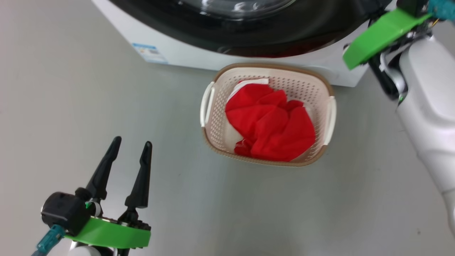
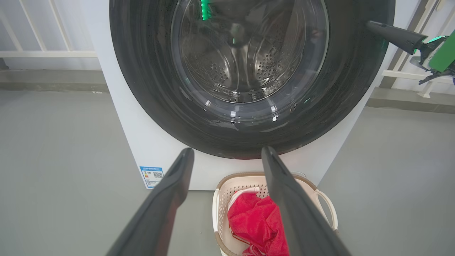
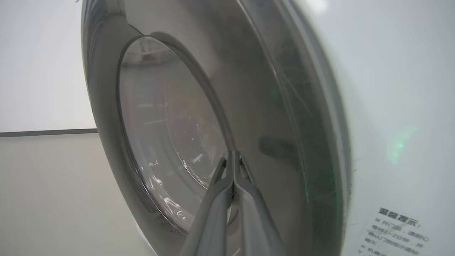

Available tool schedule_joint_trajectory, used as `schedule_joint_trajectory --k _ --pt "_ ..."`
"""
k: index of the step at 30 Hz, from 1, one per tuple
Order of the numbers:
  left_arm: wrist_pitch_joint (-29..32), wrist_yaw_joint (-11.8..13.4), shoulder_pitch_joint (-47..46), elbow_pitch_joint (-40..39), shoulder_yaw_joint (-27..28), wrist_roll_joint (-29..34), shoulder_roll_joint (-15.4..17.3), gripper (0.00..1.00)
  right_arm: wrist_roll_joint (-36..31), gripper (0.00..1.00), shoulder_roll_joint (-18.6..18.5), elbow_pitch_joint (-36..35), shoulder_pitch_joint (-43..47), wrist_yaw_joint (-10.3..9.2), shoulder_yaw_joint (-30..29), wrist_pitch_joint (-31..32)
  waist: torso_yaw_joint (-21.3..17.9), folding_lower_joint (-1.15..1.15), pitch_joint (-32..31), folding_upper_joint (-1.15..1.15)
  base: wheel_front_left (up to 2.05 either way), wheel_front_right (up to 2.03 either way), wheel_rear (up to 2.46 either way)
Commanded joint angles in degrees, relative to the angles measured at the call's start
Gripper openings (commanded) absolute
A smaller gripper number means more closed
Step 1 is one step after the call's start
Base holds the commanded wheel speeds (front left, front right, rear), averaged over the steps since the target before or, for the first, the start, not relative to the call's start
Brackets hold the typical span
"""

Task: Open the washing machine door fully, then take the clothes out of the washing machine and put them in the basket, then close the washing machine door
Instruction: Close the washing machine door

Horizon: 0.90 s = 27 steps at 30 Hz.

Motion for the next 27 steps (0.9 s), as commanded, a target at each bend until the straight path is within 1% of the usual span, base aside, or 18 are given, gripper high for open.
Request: schedule_joint_trajectory --k 1,7,11,15,19,22,27 --pt "-0.7 -0.3 -1.3 -0.7 2.5 -0.4 1.3 1.0 -0.6 1.0 1.3 -2.4 2.5 -0.21 0.1 -0.3 -1.9 0.0 -1.8 0.0 0.0 0.0 0.0" --pt "-0.7 -0.3 -1.5 1.6 4.5 -1.1 0.6 1.0 -2.7 1.0 1.7 -8.9 10.1 -0.21 -1.1 -0.3 -6.1 0.0 -5.8 0.0 0.0 0.0 0.0" --pt "-0.7 -0.3 -1.1 2.3 5.4 -1.3 0.6 1.0 -3.8 1.0 1.9 -13.1 16.0 -0.21 -2.9 -0.3 -9.2 0.0 -8.7 0.0 0.0 0.0 0.0" --pt "-0.7 -0.3 -0.1 2.8 6.2 -1.0 0.4 1.0 -5.0 1.0 2.3 -16.7 21.6 -0.21 -5.1 -0.3 -12.3 0.0 -11.3 0.0 0.0 0.0 0.0" --pt "-0.7 -0.3 1.1 3.0 7.2 -0.8 0.2 1.0 -5.7 1.0 2.7 -19.6 27.2 -0.21 -5.4 -0.3 -15.0 0.0 -13.9 0.0 0.0 0.0 0.0" --pt "-0.7 -0.3 2.5 3.0 7.7 -0.9 -0.3 1.0 -6.0 1.0 2.7 -20.8 31.2 -0.21 -6.3 -0.3 -16.6 0.0 -15.8 0.0 0.0 0.0 0.0" --pt "-0.7 -0.3 4.2 3.1 8.0 -0.9 0.2 1.0 -6.3 1.0 2.6 -23.0 36.3 -0.21 -7.6 -0.3 -18.1 0.0 -18.3 0.0 0.0 0.0 0.0"
